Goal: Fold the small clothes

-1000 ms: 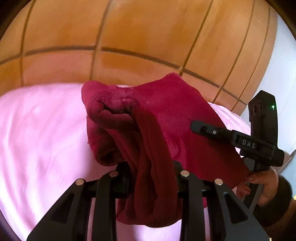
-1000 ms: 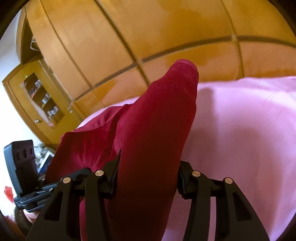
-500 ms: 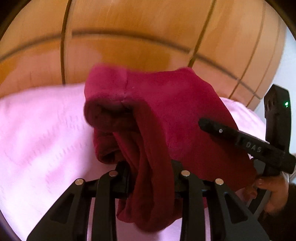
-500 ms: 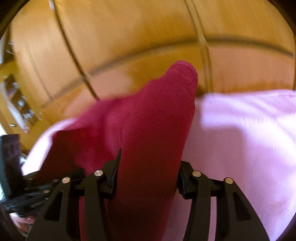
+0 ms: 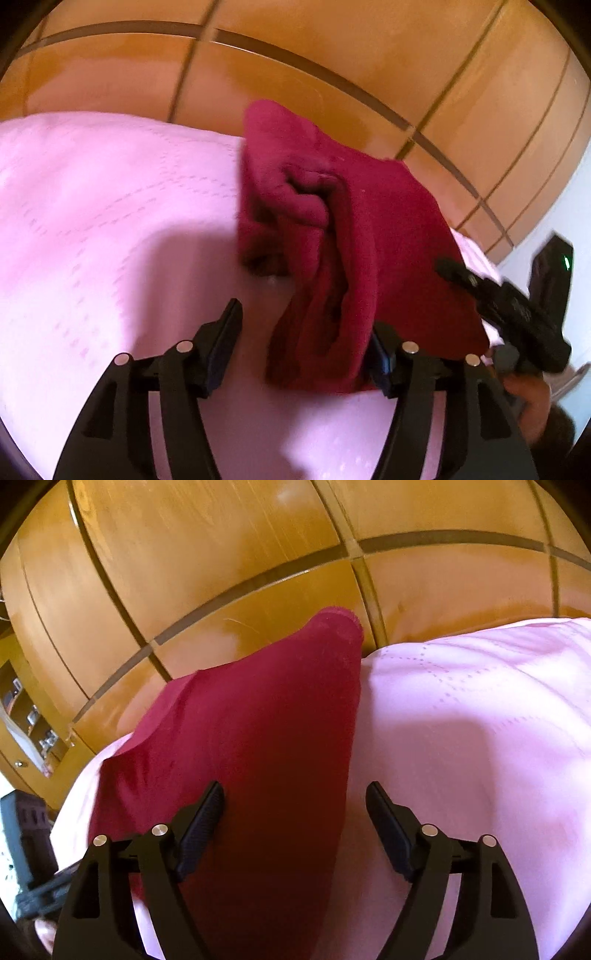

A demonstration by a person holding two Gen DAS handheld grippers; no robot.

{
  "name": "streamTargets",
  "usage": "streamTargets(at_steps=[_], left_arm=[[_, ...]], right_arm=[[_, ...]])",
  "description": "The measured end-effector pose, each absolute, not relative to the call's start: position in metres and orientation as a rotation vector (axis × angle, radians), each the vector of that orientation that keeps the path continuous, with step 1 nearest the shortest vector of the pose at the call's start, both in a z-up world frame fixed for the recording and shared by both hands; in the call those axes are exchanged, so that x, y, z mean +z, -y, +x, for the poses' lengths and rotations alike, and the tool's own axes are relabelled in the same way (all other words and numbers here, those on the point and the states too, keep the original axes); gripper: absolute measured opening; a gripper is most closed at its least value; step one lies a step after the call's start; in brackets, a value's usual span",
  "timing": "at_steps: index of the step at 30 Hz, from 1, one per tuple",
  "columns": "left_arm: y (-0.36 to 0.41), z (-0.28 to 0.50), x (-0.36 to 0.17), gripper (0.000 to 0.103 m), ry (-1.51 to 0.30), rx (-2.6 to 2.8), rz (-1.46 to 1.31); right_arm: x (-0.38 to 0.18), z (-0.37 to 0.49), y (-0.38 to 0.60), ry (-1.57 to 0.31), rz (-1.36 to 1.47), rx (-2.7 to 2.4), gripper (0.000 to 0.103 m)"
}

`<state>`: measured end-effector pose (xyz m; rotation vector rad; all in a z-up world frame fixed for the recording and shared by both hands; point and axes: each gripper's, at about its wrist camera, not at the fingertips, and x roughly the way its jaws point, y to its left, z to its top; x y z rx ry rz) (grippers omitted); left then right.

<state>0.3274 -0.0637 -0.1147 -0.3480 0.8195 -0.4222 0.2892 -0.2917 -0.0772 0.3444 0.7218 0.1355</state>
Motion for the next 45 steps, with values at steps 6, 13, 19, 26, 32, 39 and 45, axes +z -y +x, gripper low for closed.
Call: streamTargets(at_steps=[6,13,19,26,32,39,45], left_arm=[[0.063,0.324,-0.124,0.068,-0.854,-0.375,-0.330],[0.070,0.307,-0.117,0.079,-0.841,-0.319,-0.239],[0.057,0.273,-0.096,0.101,-0.773,-0.190,-0.176],[0.045,0.236,-0.077,0.101,-0.721,-0.034,-0.105],[0.045,0.203,-0.066,0.101,-0.668,0.027,-0.006],[0.040,0.186,-0.061,0.101,-0.712,0.025,-0.023],[0.034,0.176,-0.057,0.101,-0.710,0.032,-0.036]], right_arm=[[-0.090,0.255,0.286,-0.768,0.207,-0.035,0.086],[-0.099,0.260,0.292,-0.792,0.219,-0.071,0.095],[-0.075,0.234,0.284,-0.708,0.210,-0.090,0.100],[-0.057,0.192,0.245,-0.699,0.163,-0.093,0.100],[-0.045,0.160,0.225,-0.641,0.105,-0.094,0.100],[-0.032,0.136,0.216,-0.602,0.050,-0.108,0.100],[-0.026,0.122,0.212,-0.581,0.044,-0.124,0.100]])
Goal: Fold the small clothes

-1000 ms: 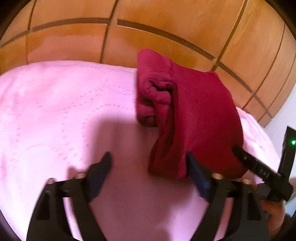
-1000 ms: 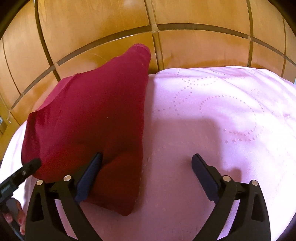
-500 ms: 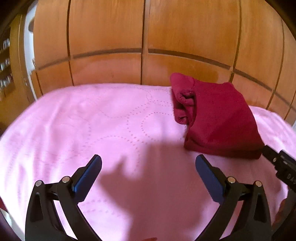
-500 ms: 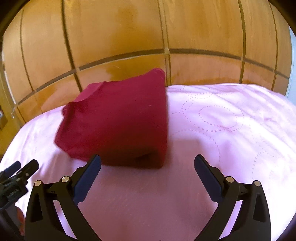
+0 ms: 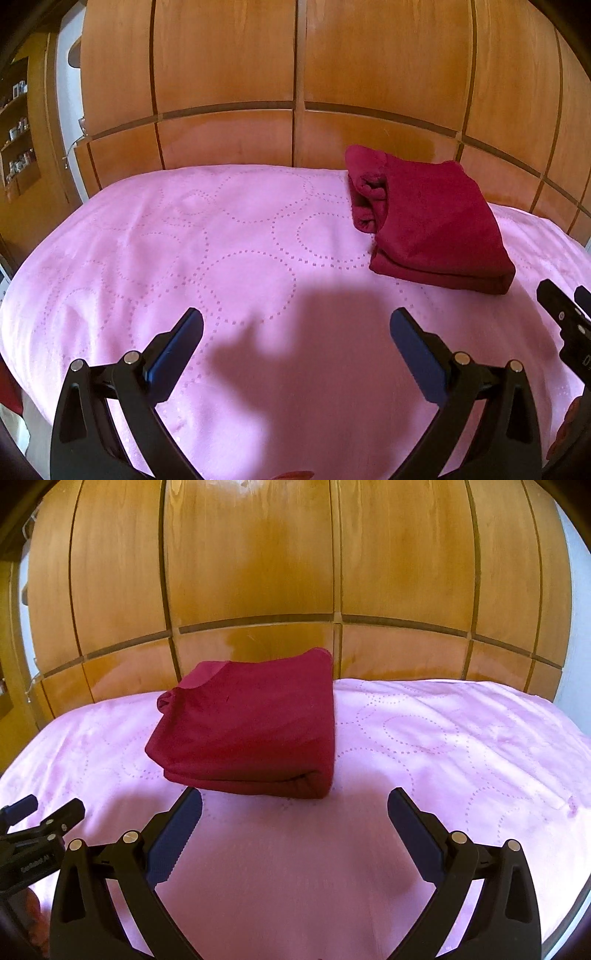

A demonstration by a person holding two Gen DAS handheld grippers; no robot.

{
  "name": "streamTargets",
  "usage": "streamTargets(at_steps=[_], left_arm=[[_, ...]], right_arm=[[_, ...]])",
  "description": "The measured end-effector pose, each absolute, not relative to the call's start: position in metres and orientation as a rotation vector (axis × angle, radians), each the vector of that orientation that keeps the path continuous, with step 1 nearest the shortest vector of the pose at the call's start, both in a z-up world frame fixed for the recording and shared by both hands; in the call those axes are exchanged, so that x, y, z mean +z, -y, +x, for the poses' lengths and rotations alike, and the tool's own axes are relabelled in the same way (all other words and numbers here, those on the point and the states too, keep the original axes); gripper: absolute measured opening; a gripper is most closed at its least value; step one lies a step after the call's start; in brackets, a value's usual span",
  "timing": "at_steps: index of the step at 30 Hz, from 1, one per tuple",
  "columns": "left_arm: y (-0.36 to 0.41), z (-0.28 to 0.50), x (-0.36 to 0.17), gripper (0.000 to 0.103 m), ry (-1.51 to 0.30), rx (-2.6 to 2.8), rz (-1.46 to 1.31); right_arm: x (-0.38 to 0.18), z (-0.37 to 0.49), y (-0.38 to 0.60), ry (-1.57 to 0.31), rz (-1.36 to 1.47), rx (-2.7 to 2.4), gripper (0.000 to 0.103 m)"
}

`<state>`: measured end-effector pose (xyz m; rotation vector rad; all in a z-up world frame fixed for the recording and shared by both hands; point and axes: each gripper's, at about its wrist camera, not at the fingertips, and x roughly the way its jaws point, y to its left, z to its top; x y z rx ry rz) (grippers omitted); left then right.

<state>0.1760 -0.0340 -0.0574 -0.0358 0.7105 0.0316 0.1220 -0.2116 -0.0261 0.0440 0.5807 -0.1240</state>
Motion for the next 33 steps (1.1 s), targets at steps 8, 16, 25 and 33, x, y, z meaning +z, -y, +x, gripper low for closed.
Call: streamTargets(at_steps=[8,16,25,33], left_arm=[[0.033,0.168,-0.054,0.101,-0.705,0.020,-0.031],[0.034,0.165,-0.051,0.101,-0.704,0.005,-0.036],[0.032,0.164,-0.049,0.101,-0.706,0.005,-0.049],[0.032,0.164,-0.048,0.101,-0.707,0.005,-0.045]], right_arm=[[-0.024,0.117,0.209,-0.588,0.052,-0.127,0.100],[-0.024,0.117,0.209,-0.585,0.049,-0.126,0.100],[-0.027,0.113,0.204,-0.601,0.054,-0.124,0.100],[-0.028,0.112,0.203,-0.606,0.054,-0.119,0.100]])
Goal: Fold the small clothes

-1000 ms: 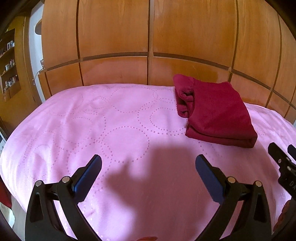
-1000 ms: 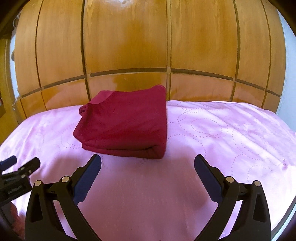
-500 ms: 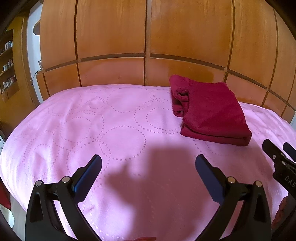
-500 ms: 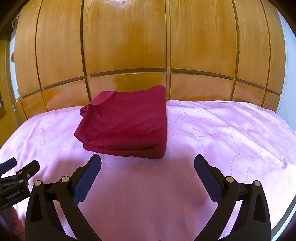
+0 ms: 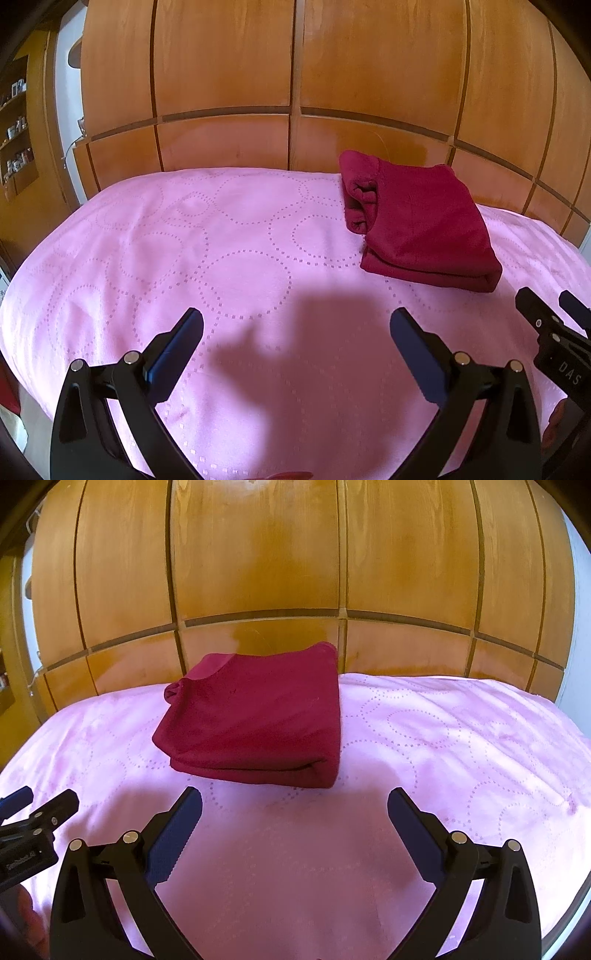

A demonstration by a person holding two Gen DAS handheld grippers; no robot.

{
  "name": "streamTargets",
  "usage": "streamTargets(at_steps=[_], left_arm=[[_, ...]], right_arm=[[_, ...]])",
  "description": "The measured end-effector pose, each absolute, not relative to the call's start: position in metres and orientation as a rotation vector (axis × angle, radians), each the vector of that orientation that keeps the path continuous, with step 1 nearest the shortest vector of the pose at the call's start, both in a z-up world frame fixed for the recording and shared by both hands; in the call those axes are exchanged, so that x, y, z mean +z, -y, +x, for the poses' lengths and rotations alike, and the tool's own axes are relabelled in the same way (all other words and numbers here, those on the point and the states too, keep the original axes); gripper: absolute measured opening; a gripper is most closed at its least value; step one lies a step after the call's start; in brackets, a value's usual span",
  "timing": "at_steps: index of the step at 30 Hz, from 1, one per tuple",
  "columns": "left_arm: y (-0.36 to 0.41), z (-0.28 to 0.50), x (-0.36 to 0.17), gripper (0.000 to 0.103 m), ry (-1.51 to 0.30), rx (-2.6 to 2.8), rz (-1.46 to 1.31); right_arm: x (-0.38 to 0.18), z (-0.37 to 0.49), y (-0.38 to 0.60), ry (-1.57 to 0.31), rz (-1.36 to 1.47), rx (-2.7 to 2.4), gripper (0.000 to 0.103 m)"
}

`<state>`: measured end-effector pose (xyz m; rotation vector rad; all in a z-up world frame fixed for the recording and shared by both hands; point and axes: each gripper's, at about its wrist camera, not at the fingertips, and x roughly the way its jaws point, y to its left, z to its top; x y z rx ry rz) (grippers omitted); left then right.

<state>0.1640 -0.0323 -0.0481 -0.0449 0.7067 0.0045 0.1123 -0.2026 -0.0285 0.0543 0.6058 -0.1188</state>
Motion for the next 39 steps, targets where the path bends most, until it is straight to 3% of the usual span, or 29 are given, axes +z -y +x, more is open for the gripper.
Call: streamTargets(at_steps=[39], left_arm=[[0.0353,0.1633,-0.0505,0.101,-0.714,-0.013,-0.022]], right_arm=[[-0.0349,0.1132,0.2016,-0.642,0.087,-0.106,0.100]])
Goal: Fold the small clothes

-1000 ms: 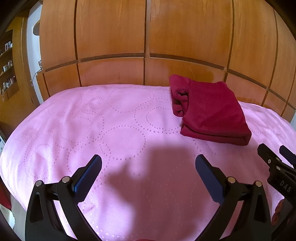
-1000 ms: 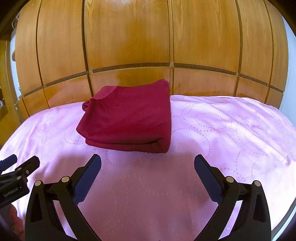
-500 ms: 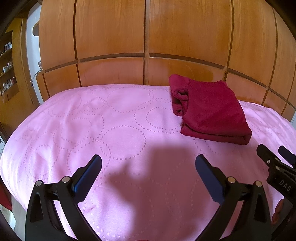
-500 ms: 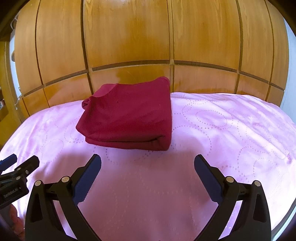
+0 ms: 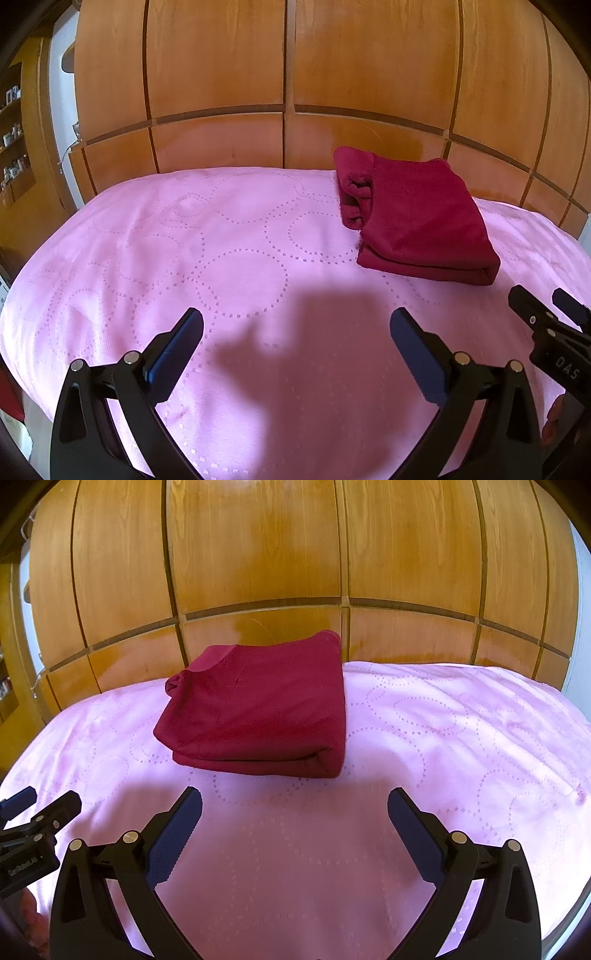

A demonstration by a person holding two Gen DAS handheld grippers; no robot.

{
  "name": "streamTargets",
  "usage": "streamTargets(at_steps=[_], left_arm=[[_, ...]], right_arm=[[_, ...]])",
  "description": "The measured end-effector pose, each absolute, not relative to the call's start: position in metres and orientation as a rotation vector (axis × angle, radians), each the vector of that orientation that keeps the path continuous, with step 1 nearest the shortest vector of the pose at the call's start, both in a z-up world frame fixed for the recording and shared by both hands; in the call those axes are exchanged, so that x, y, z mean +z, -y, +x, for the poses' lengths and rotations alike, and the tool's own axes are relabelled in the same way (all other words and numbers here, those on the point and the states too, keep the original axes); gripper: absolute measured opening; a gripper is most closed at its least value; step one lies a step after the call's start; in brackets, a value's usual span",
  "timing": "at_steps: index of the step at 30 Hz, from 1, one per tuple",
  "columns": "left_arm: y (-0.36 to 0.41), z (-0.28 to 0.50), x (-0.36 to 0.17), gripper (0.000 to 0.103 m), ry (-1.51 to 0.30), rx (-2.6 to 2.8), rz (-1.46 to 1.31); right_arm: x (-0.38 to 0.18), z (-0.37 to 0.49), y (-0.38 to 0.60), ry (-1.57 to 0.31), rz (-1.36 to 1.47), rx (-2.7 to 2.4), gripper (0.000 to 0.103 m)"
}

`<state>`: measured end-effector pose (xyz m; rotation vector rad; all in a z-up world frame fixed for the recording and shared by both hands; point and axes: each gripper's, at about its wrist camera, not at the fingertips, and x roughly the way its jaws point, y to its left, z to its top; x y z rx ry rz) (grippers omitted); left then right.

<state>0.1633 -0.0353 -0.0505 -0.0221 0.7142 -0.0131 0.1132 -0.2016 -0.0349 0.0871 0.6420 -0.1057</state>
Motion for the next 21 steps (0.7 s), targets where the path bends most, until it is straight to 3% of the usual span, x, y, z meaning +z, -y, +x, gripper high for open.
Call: streamTargets(at_steps=[21], left_arm=[[0.0356,0.1657,-0.0559,0.101,-0.744,-0.016,-0.039]], right_arm=[[-0.0366,0.1125,0.2028,-0.658,0.093,-0.102,0.100]])
